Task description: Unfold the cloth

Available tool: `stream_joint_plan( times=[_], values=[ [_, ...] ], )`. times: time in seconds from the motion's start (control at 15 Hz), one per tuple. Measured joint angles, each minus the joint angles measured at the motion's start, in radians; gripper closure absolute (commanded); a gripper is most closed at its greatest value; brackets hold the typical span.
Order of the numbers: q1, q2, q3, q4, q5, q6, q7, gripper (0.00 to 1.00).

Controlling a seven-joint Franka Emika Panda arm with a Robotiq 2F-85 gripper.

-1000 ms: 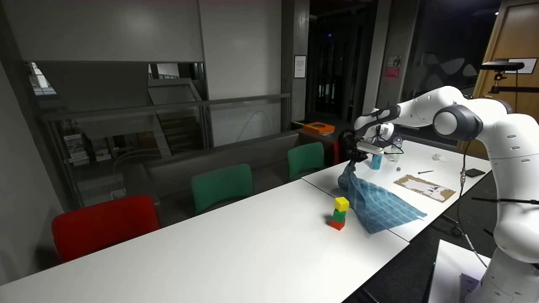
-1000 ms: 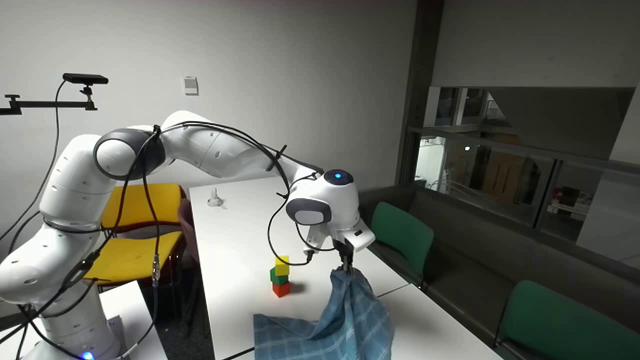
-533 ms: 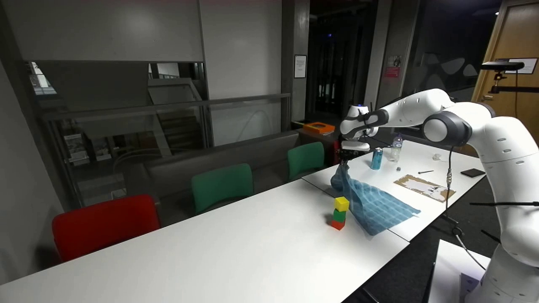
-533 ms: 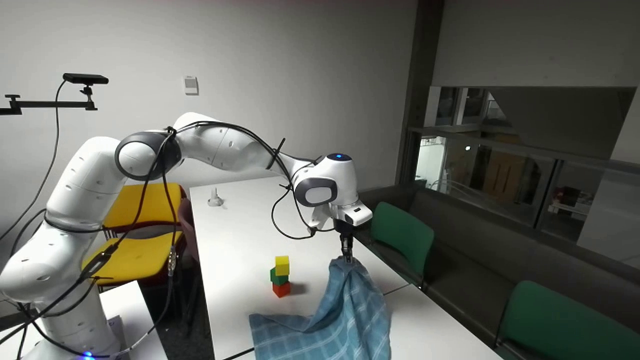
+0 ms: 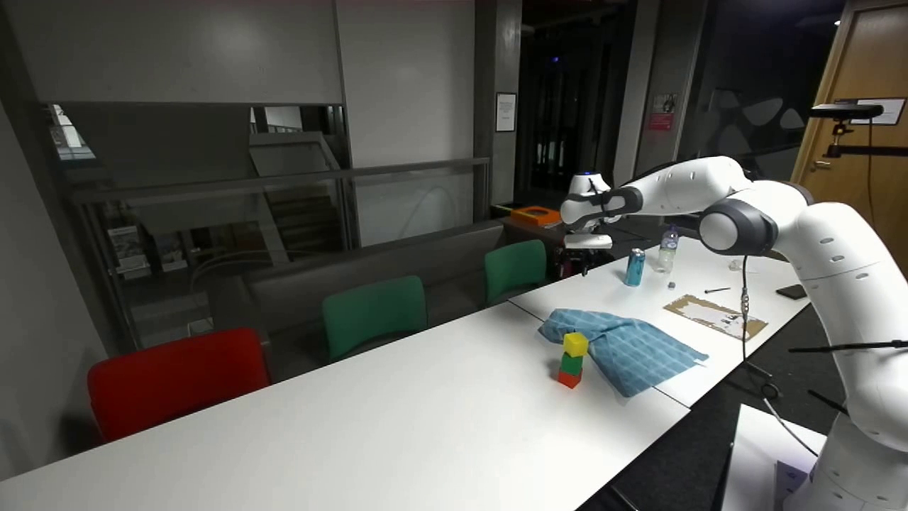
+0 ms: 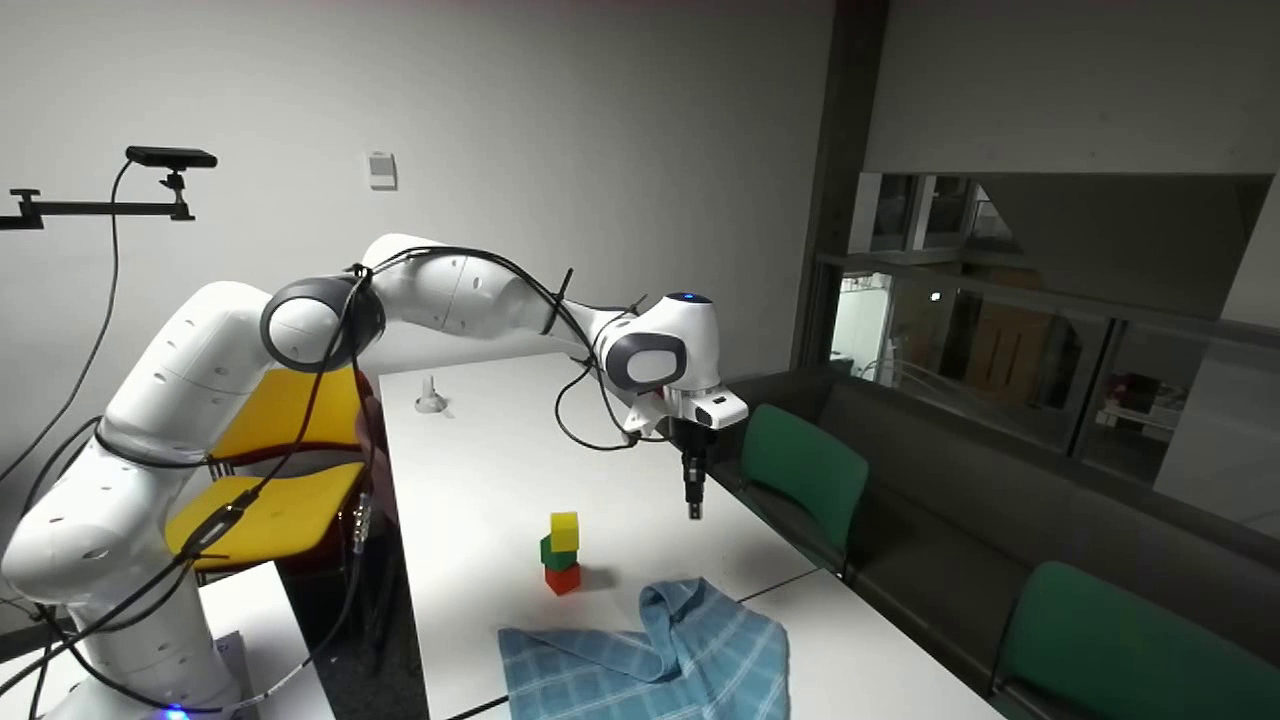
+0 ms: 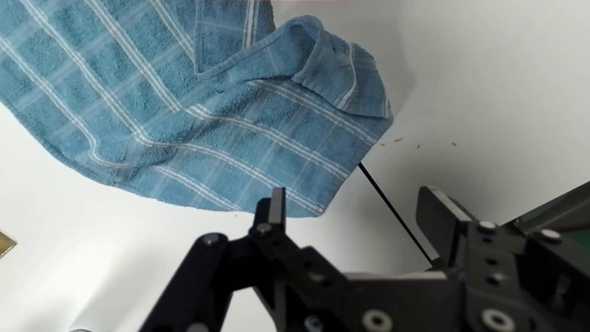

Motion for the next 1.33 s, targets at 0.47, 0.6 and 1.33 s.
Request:
stream_joint_plan(
  times=[0.47,0.6,1.33],
  values=[
    [-0.005,0.028,-0.028,0.023,-0.047,0.000,-0.030,0.00],
    [-0.024,0.026,-0.033,-0.006,-0.047,0.040,-0.067,0.00],
    [-0.255,0.027,0.032,-0.210,0.154,0.284,-0.436,0.00]
  ],
)
